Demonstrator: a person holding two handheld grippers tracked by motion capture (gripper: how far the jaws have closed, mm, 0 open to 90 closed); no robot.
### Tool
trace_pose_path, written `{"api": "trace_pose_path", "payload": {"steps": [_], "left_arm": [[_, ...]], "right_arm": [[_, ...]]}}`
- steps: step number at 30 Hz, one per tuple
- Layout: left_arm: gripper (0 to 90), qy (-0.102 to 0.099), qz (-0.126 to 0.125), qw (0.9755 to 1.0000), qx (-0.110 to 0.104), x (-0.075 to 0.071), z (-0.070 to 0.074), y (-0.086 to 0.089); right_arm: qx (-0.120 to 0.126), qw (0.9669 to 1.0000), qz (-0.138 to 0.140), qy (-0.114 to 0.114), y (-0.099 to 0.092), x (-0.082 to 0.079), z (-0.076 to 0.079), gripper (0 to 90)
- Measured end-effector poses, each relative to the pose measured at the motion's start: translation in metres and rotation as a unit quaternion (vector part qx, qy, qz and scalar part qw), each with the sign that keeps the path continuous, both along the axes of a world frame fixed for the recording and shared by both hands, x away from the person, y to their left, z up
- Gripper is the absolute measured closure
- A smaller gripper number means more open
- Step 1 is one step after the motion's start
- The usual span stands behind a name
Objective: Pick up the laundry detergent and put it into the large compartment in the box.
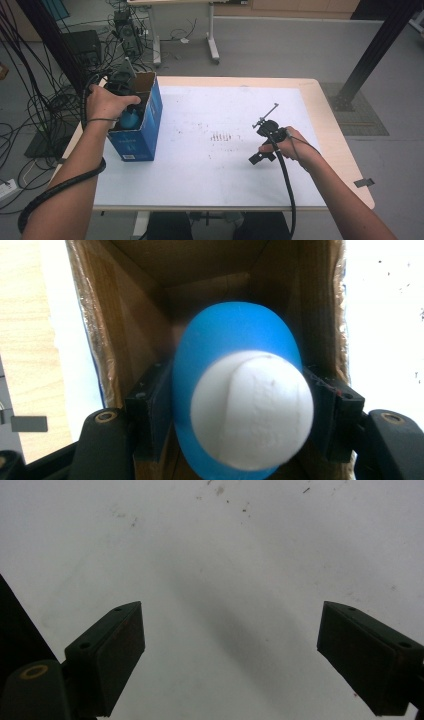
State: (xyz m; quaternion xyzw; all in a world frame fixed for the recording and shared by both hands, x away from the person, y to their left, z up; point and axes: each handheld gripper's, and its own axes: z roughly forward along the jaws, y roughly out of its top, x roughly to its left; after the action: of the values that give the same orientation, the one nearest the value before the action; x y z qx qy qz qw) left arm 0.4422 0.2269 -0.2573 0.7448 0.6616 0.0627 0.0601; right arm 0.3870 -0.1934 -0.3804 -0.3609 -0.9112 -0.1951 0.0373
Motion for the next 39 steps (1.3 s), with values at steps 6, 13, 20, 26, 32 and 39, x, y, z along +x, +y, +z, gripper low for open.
{"api": "trace_pose_path", "payload": {"steps": [6,13,20,26,32,39], "left_arm": [[36.4,-0.003,-0.002,1.0000,0.000,-0.002,0.008,-0.003],[36.1,-0.009,-0.005,1.0000,0.000,-0.005,0.018,-0.005],[35.4,-0.015,-0.011,0.9998,-0.006,-0.008,0.027,-0.009],[33.0,-0.020,-0.017,0.9996,-0.011,-0.010,0.034,-0.014],[30.7,-0.029,-0.020,0.9993,-0.011,-0.012,0.042,-0.016],[29.1,-0.037,-0.030,0.9988,-0.010,-0.017,0.054,-0.022]], "right_arm": [[0.001,1.0000,0.000,-0.001,0.000,-0.001,0.000,11.4],[0.001,1.0000,0.000,-0.004,0.000,-0.001,0.001,11.4],[0.001,1.0000,0.000,-0.004,0.000,-0.002,0.002,11.4],[0.001,1.0000,0.002,-0.005,0.000,-0.003,0.003,11.4],[-0.001,1.0000,0.002,-0.006,0.000,-0.002,0.003,11.4],[0.002,1.0000,0.002,-0.004,0.001,-0.002,0.002,11.4]]}}
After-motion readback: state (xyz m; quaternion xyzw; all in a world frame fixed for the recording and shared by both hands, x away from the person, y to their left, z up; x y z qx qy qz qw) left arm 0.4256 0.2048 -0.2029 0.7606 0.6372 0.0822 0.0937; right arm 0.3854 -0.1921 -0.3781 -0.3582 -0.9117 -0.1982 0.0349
